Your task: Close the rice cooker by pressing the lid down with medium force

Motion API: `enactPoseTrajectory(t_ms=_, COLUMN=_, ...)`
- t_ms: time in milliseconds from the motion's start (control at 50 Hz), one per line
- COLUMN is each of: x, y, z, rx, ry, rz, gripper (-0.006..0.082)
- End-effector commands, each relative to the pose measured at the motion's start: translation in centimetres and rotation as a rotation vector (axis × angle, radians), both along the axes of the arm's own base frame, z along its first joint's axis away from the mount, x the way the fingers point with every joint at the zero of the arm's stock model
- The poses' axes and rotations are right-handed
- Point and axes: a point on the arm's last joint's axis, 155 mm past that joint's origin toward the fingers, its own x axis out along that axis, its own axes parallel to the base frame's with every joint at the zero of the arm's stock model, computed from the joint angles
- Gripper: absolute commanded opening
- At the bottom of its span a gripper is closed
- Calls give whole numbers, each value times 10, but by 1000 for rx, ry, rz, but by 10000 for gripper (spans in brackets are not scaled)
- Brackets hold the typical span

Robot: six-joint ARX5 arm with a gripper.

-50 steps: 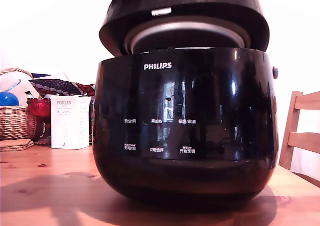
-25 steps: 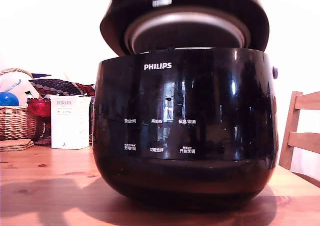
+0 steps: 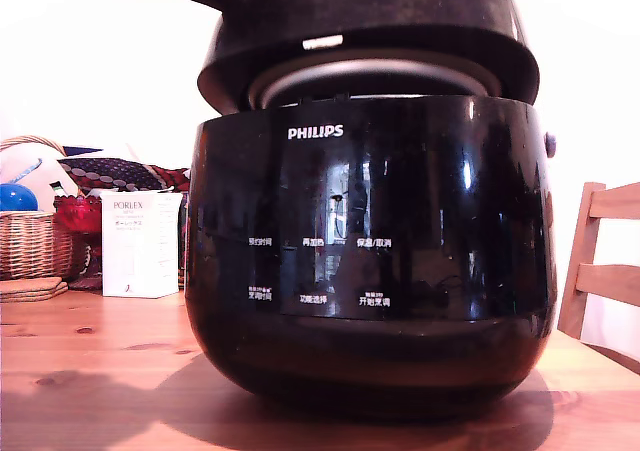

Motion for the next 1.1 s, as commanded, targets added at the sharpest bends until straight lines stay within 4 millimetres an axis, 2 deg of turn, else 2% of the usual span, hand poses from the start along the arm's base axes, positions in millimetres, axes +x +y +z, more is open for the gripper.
enactPoseTrajectory(t_ms=0, x=-5, y=1, z=-24, rx=24, ry=36, rz=4, gripper=-23)
enactPoseTrajectory(t_ms=260, x=-4, y=-1, z=-57, rx=22, ry=14, rz=17, gripper=-24)
enactPoseTrajectory(t_ms=480, x=-9, y=-3, z=-77, rx=25, ry=-10, rz=14, gripper=-24)
enactPoseTrajectory(t_ms=800, x=-24, y=-6, z=-89, rx=65, ry=2, rz=-5, gripper=-23)
enactPoseTrajectory(t_ms=1080, x=-34, y=5, z=-105, rx=138, ry=52, rz=-1, gripper=-23)
